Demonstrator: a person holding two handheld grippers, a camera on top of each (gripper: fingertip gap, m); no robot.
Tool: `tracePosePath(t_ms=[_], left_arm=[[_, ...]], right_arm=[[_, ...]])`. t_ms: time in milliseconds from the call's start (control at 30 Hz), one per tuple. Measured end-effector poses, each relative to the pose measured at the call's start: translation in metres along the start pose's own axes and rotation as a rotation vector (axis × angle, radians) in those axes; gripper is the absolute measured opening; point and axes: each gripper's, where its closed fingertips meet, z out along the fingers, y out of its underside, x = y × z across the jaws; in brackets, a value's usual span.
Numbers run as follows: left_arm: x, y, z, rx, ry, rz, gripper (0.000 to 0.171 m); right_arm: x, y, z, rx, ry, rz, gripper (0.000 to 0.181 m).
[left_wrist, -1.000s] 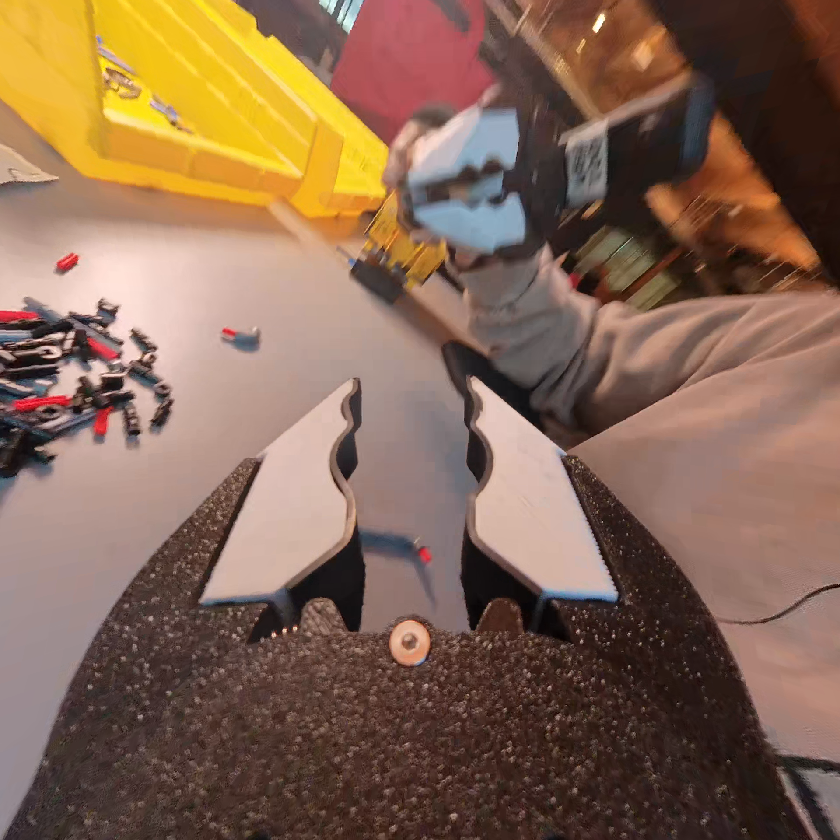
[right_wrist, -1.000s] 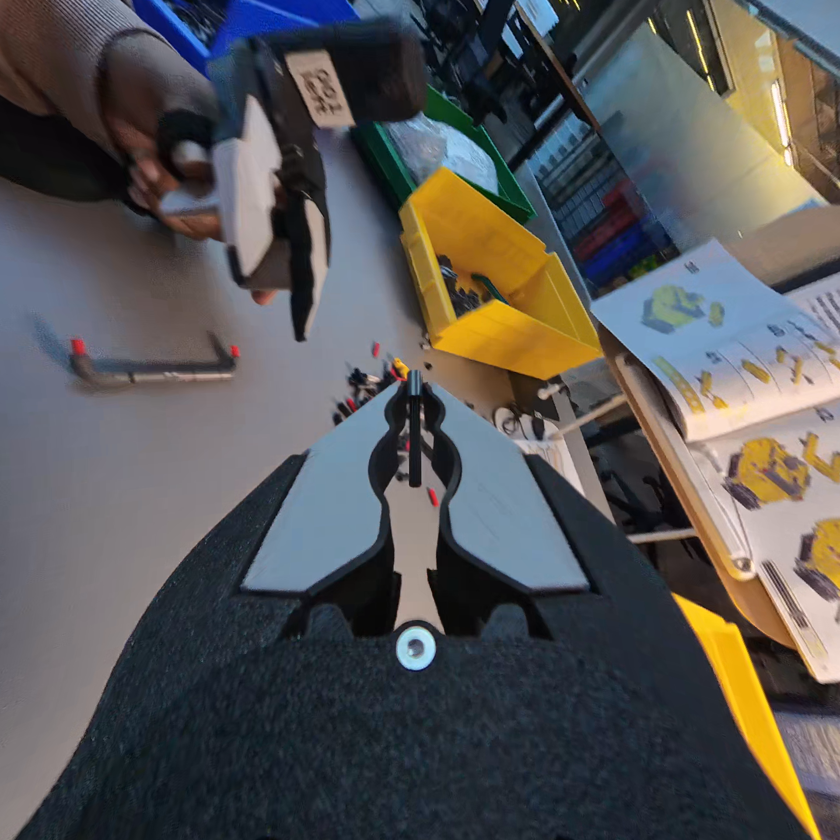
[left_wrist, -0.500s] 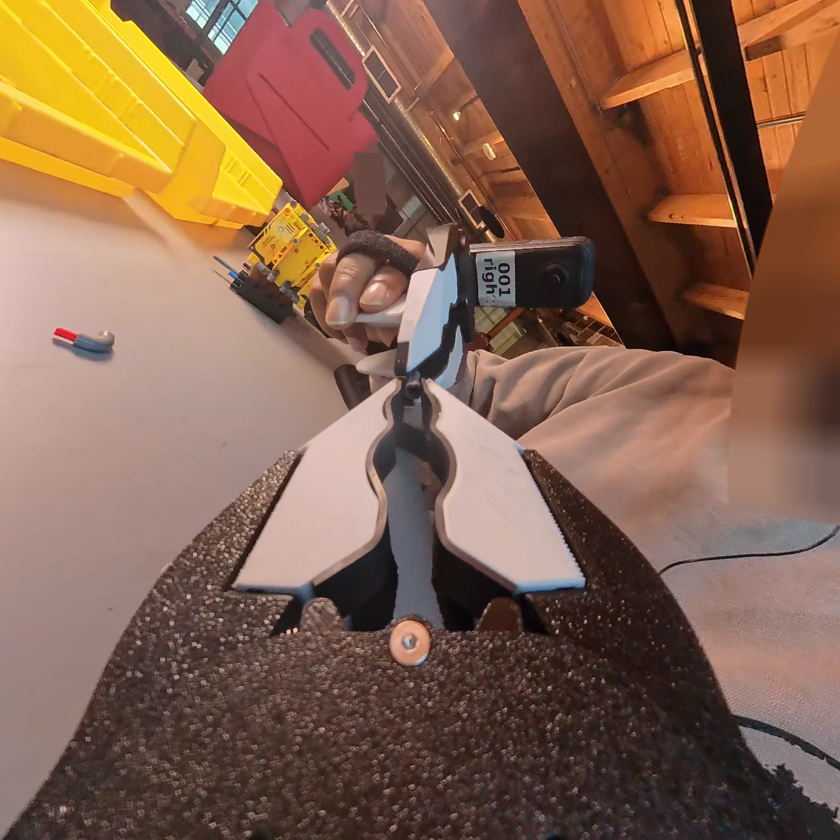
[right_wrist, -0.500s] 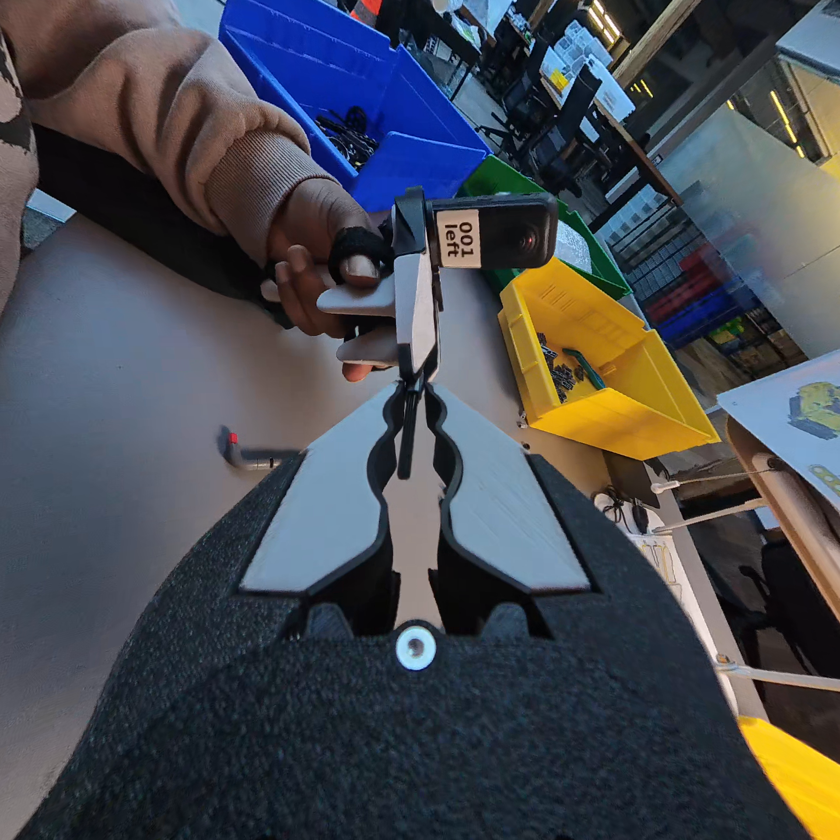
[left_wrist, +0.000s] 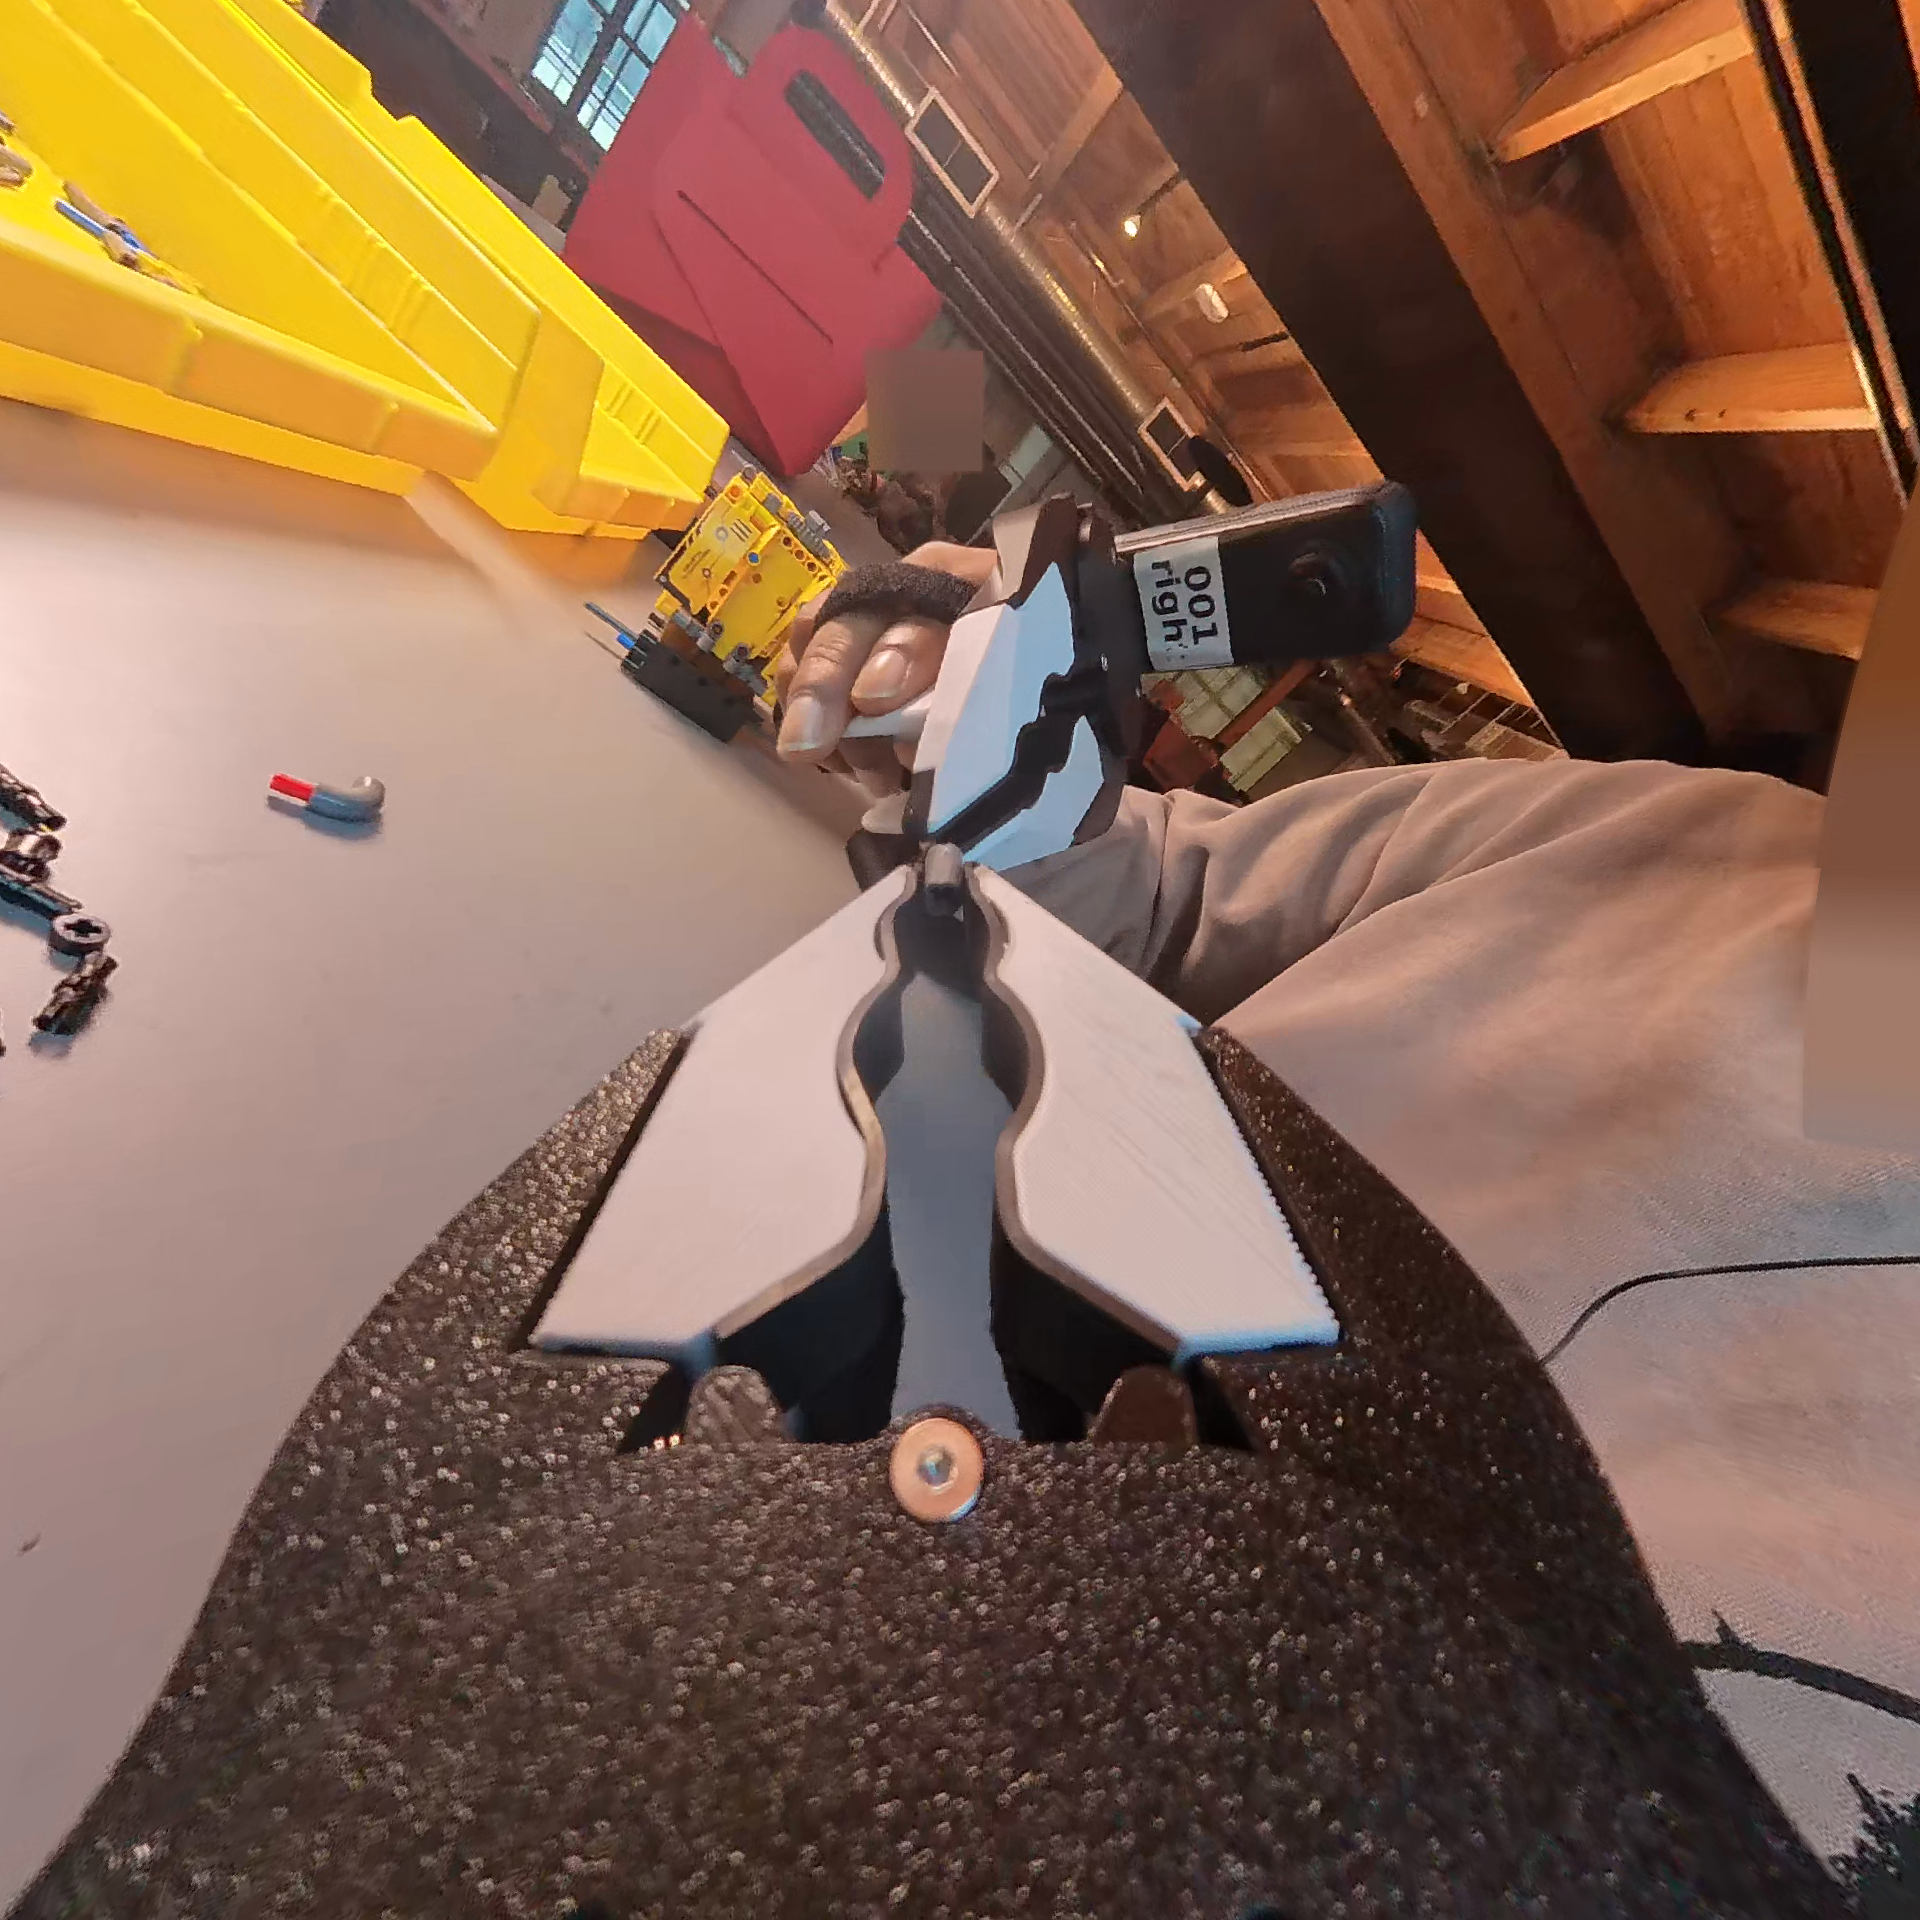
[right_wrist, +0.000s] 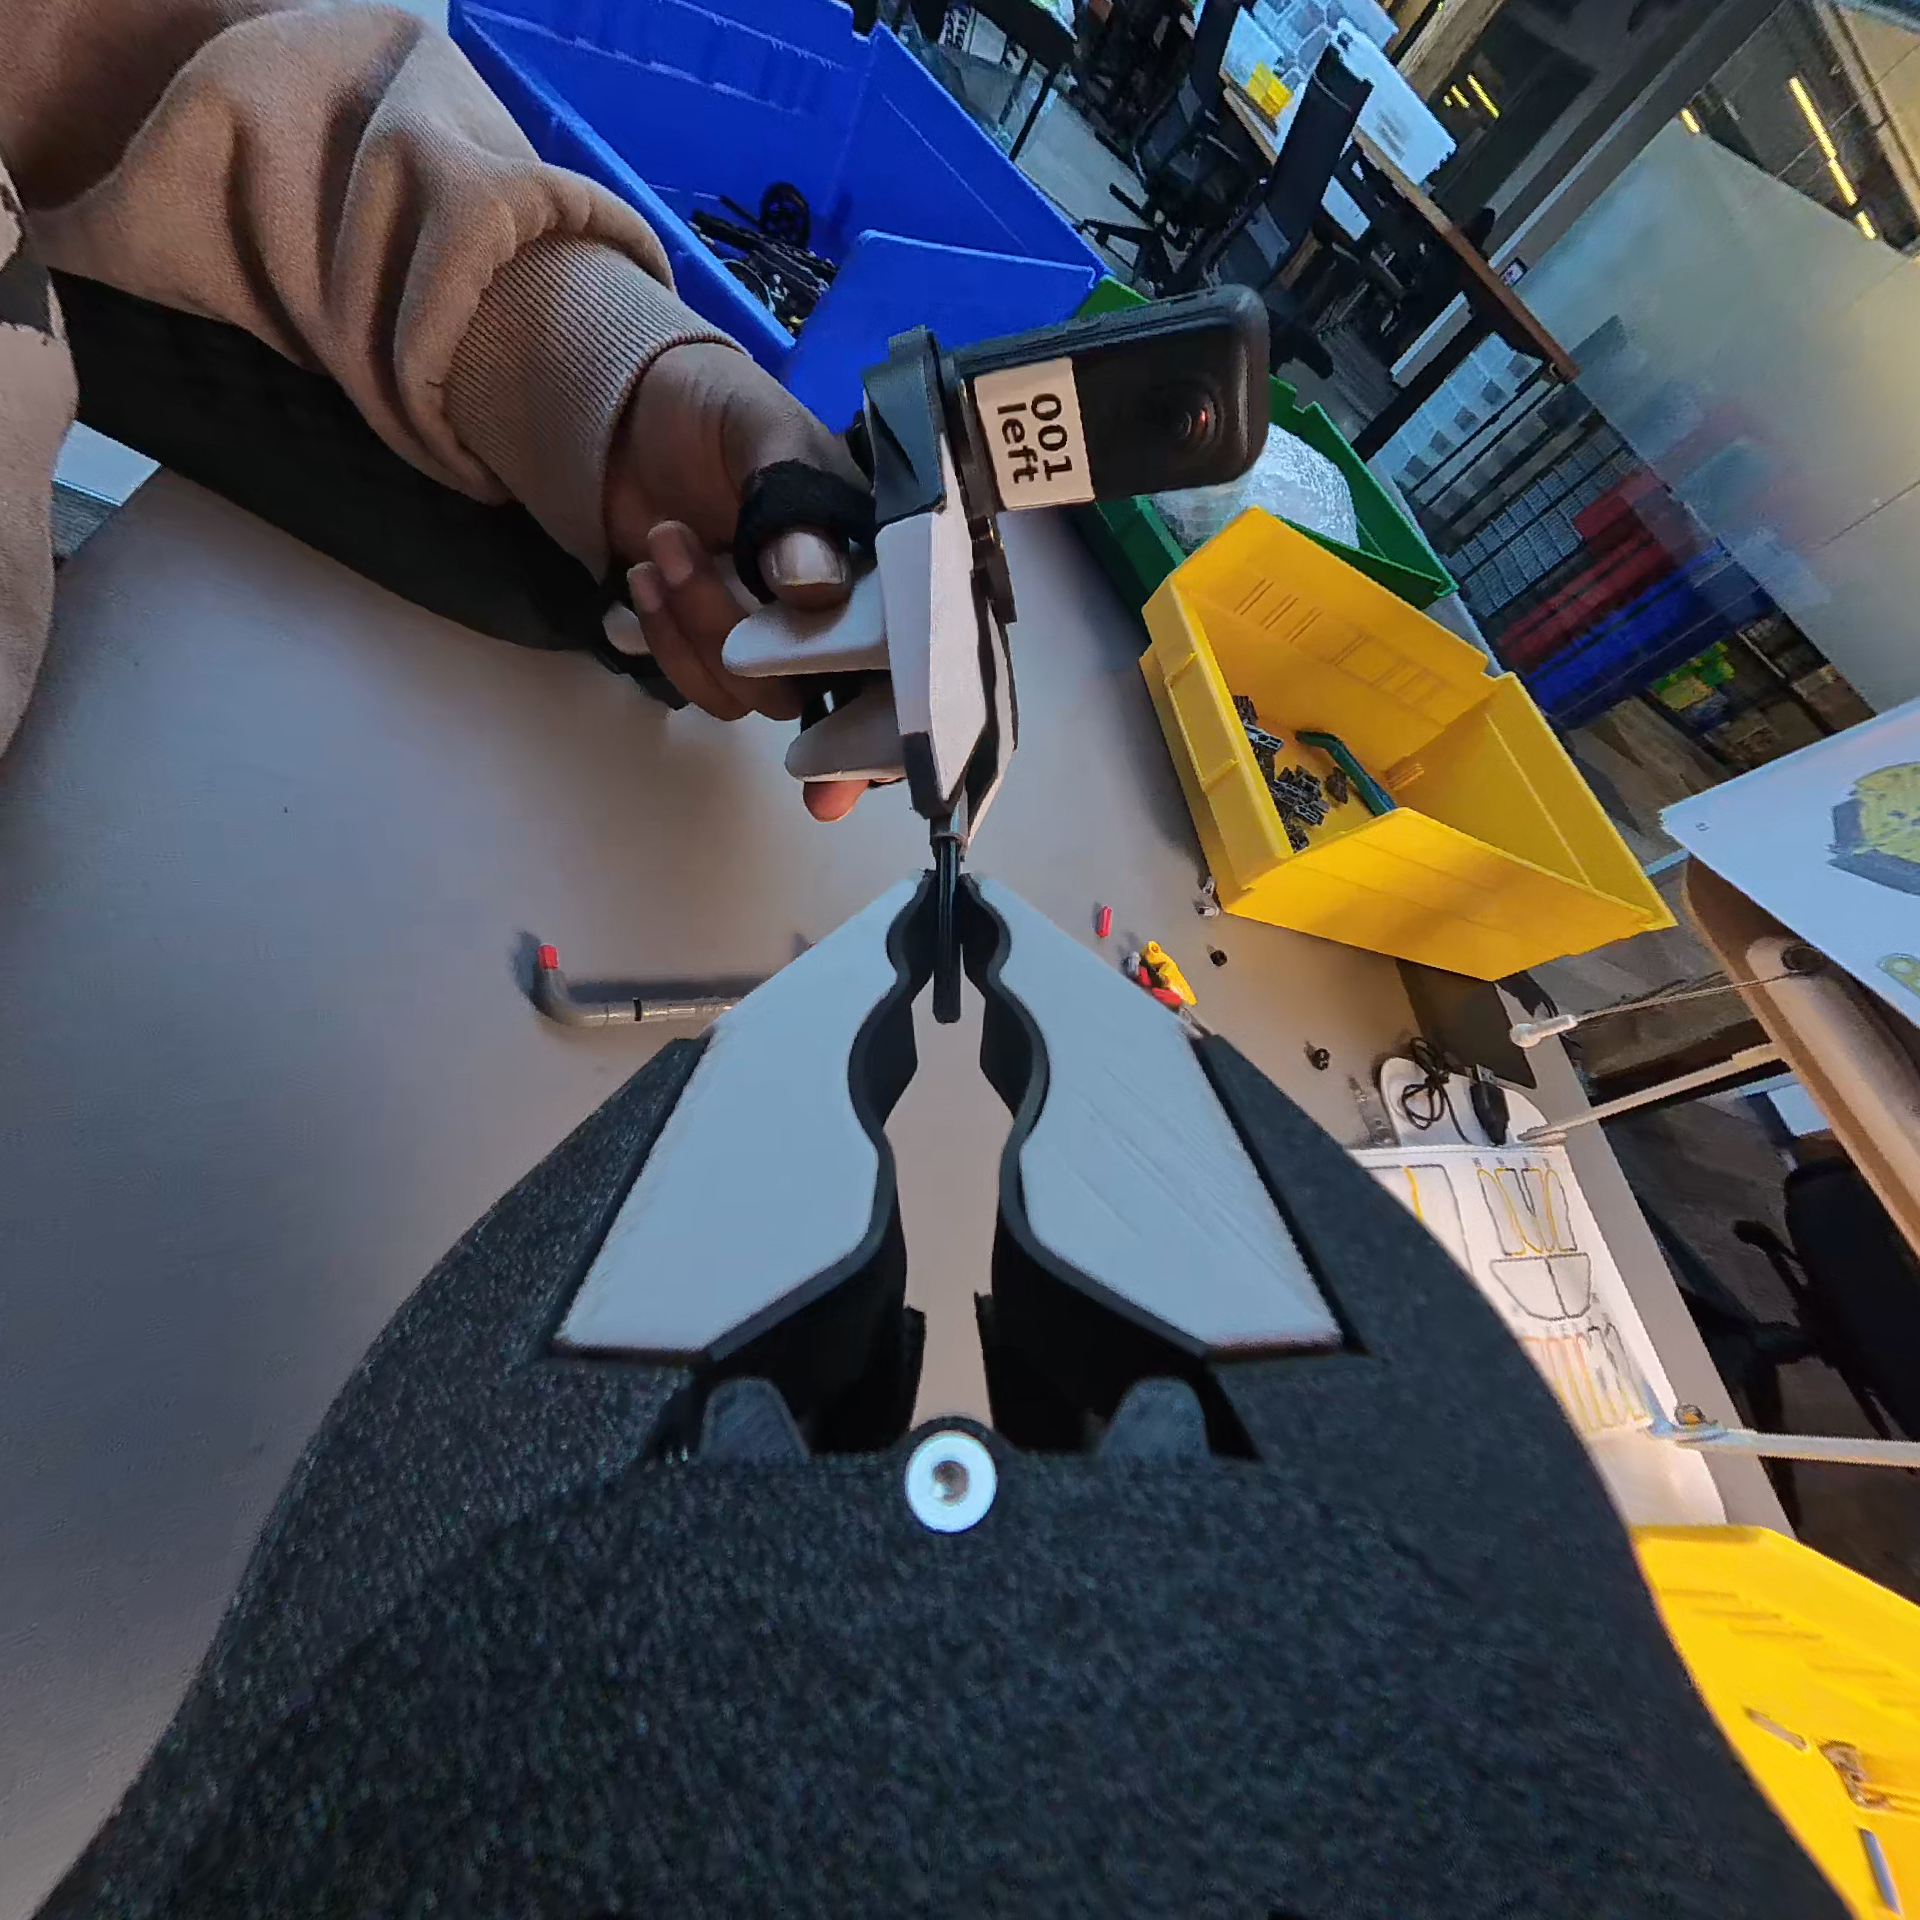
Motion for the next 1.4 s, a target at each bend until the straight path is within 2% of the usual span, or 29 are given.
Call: tracePosePath(t_ms=[233, 267, 333, 367, 400, 467, 533, 633, 800, 1000, 1100, 1200, 1333, 1400], left_arm=[[0.000, 0.001, -0.002, -0.058, -0.039, 0.076, 0.006], [-0.005, -0.006, -0.010, -0.034, -0.073, 0.088, 0.006], [-0.017, -0.039, -0.058, 0.141, -0.138, 0.063, 0.005], [-0.021, -0.042, -0.073, 0.148, -0.186, 0.091, 0.005], [-0.023, -0.038, -0.071, 0.113, -0.212, 0.126, 0.006], [-0.023, -0.030, -0.046, 0.050, -0.190, 0.143, 0.006], [-0.028, -0.018, -0.025, -0.055, -0.225, 0.199, 0.006], [-0.036, -0.007, -0.017, -0.123, -0.307, 0.301, 0.006], [-0.041, 0.003, -0.016, -0.150, -0.356, 0.346, 0.007], [-0.044, 0.008, -0.015, -0.187, -0.392, 0.392, 0.007], [-0.044, 0.011, -0.014, -0.193, -0.386, 0.382, 0.007], [-0.038, 0.013, -0.011, -0.188, -0.340, 0.356, 0.007], [-0.013, 0.011, -0.001, -0.129, -0.145, 0.252, 0.007], [0.000, 0.009, 0.003, -0.094, -0.042, 0.188, 0.007]], right_arm=[[-0.002, -0.001, 0.002, 0.046, -0.002, 0.098, 0.000], [0.001, 0.002, -0.001, 0.045, 0.004, 0.124, 0.000], [0.026, 0.008, -0.033, 0.109, 0.081, 0.240, 0.000], [0.031, 0.011, -0.048, 0.118, 0.097, 0.276, 0.000], [0.026, 0.017, -0.051, 0.080, 0.091, 0.257, 0.000], [0.010, 0.018, -0.040, 0.053, 0.052, 0.224, 0.000], [0.009, 0.016, -0.034, 0.066, 0.064, 0.211, 0.000], [0.015, 0.017, -0.034, 0.090, 0.105, 0.203, 0.001], [0.002, 0.044, -0.017, -0.045, 0.081, 0.190, 0.001], [-0.023, 0.098, 0.011, -0.319, -0.020, 0.242, 0.003], [-0.034, 0.109, 0.016, -0.379, -0.070, 0.248, 0.018], [-0.027, 0.096, 0.010, -0.317, -0.049, 0.233, 0.022], [-0.007, 0.029, -0.002, -0.032, 0.027, 0.156, 0.022], [-0.007, 0.009, -0.005, 0.028, 0.046, 0.094, 0.021]])
